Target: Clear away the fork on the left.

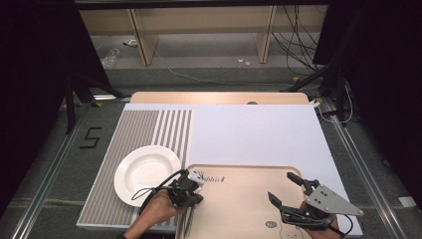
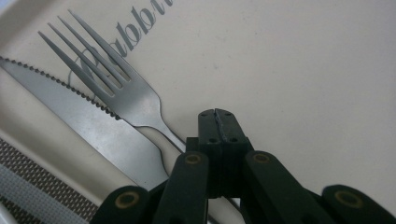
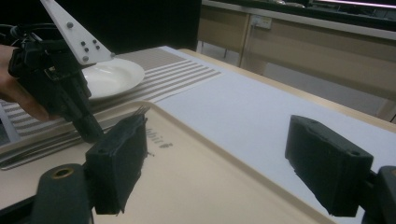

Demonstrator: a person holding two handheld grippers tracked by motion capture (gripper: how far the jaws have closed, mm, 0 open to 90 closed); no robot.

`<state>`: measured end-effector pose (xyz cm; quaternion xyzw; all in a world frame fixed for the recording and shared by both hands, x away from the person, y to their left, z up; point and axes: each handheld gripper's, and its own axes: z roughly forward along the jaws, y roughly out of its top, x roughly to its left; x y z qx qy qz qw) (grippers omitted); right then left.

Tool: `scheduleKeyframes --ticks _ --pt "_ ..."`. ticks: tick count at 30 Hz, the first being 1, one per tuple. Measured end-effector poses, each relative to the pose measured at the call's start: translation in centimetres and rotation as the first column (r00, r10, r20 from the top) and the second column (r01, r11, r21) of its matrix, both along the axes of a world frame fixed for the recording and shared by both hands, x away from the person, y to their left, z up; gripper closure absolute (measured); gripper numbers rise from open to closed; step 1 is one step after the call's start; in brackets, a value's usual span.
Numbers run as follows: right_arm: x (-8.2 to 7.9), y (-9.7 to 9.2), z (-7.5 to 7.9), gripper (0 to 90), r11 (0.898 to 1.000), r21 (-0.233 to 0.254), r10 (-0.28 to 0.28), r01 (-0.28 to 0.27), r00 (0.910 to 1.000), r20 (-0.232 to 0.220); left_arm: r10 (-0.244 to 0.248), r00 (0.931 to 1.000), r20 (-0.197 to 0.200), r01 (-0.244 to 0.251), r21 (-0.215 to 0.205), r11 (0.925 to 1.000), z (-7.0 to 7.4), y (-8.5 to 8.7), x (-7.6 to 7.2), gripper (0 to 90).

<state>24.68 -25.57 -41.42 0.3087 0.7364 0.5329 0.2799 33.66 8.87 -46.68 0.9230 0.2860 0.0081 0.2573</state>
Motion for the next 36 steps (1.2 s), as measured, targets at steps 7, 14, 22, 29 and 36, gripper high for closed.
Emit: scheduleKeyframes --ticks 7,14,22,29,36 --pt "0.0 0.0 0.0 21.6 1.0 0.0 0.001 -0.001 1.0 0.001 -0.036 0.9993 0.011 0.037 -0.054 0.9979 1.1 0.3 -0.4 72.3" --pt "0.0 0.0 0.0 21.6 1.0 0.0 0.001 -0.001 1.0 0.001 0.029 0.9973 0.068 -0.019 -0.149 0.9887 3.2 1.9 -0.4 47.6" --pt "0.0 0.0 0.0 21.6 1.0 0.001 0.0 0.0 1.0 0.003 0.114 0.9876 0.108 -0.083 -0.255 0.9634 4.9 4.0 -0.3 36.9" --pt "0.0 0.0 0.0 21.6 1.0 -0.001 0.001 -0.001 1.0 0.0 0.167 0.9789 0.118 -0.118 -0.338 0.9338 5.6 5.7 -0.3 30.4" --pt "0.0 0.0 0.0 21.7 1.0 0.002 0.0 0.0 1.0 0.002 0.207 0.9698 0.129 -0.142 -0.39 0.9097 6.0 7.0 -0.4 26.5"
